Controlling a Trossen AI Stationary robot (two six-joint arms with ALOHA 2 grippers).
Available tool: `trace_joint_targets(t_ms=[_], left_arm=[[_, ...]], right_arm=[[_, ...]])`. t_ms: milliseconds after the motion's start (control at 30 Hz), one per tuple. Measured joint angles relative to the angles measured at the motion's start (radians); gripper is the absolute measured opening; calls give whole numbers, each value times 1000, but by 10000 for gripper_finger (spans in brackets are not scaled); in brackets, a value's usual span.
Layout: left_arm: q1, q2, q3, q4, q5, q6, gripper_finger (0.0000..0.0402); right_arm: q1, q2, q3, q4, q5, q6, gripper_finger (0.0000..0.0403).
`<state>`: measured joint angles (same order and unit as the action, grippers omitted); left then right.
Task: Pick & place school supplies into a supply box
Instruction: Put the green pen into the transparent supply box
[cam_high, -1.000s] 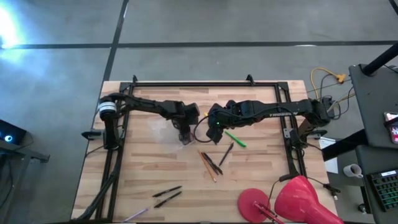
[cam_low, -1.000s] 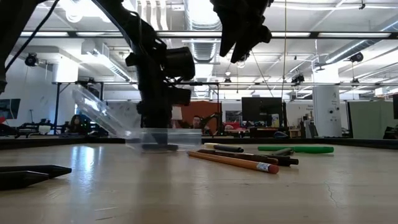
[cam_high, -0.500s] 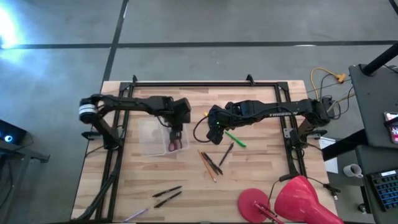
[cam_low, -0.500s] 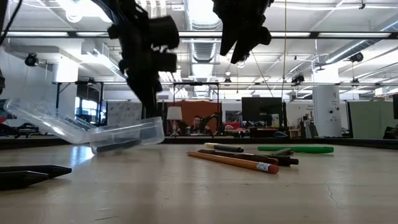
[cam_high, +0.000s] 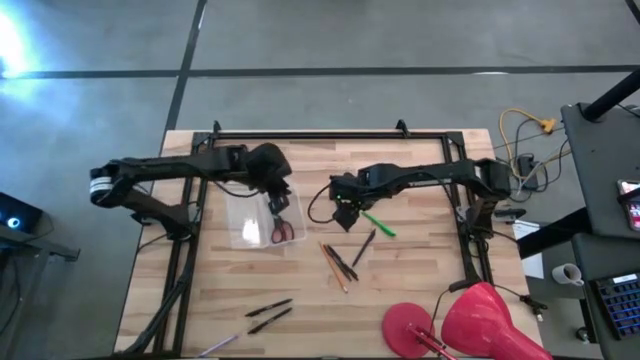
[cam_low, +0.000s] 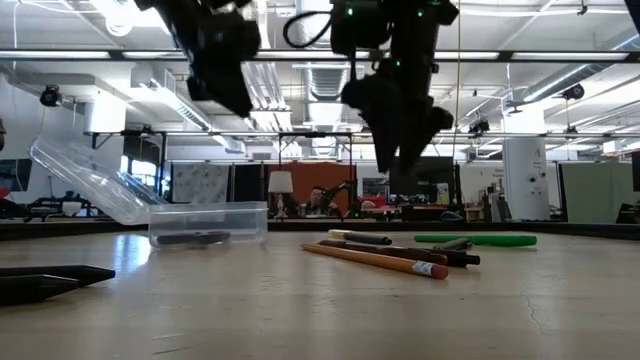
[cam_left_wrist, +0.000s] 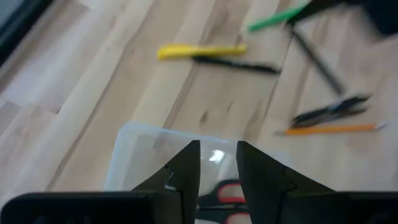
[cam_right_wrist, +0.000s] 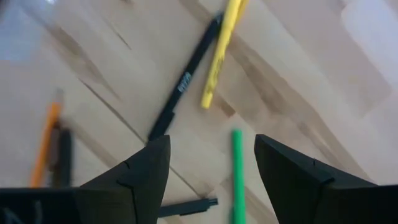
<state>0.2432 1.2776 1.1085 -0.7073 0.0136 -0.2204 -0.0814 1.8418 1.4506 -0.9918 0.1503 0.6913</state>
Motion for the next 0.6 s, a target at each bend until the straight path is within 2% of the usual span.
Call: trace_joint_targets(t_ms=[233,367,600], left_arm=[[-14,-162,-30,-1,-9,-183,89],[-23,-231,-60,1,-10,-223,89],[-55,-313,-106,0,-9,-292,89]], right_arm=[[0,21,-45,-71,-8,3,224],[1,21,-99,-85,-56,5,224],[4,21,-206,1,-68,-12,224]])
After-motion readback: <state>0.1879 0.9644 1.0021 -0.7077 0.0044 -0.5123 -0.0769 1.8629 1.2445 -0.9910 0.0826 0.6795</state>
